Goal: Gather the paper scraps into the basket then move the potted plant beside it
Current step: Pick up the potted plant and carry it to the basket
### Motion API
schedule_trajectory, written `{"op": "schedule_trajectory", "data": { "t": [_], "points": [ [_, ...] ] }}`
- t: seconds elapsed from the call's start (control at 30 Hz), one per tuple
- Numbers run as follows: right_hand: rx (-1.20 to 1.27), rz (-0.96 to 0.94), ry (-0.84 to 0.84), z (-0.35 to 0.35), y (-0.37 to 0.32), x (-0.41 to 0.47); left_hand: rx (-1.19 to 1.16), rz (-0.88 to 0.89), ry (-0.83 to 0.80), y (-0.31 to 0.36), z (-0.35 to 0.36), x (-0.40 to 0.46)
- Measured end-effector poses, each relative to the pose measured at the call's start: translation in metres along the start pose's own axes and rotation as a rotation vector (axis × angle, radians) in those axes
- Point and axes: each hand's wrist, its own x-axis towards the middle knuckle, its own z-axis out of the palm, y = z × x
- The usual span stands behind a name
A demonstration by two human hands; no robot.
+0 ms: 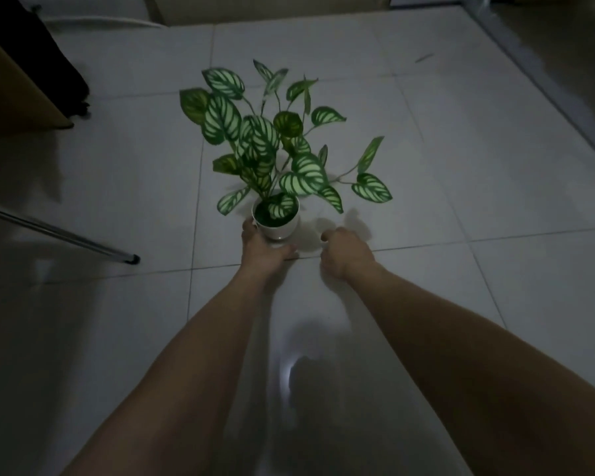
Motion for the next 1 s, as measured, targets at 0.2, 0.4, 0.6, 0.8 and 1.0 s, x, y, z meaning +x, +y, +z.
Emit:
{"op": "schedule_trajectory", "data": {
  "t": [0.2,0.4,0.6,0.8,1.0],
  "points": [
    [0.0,-0.021,0.083,0.015,0.009,0.011,-0.084,0.087,0.117,0.008,0.01,0.02],
    [0.064,0.017,0.093,0.011,0.025,0.008,-0.028,0.116,0.111,0.026,0.015,0.019],
    [0.194,0.069,0.108,-0.025,0.05,-0.016,-0.042,0.164,0.012,0.071,0.044,-0.008],
    [0.329,0.19,0.195,-0.078,0.094,-0.061,-0.048,0.248,-0.186,0.143,0.1,-0.052],
    [0.54,0.334,0.412,-0.129,0.148,-0.12,-0.024,0.321,-0.391,0.212,0.165,-0.11]
  ]
}}
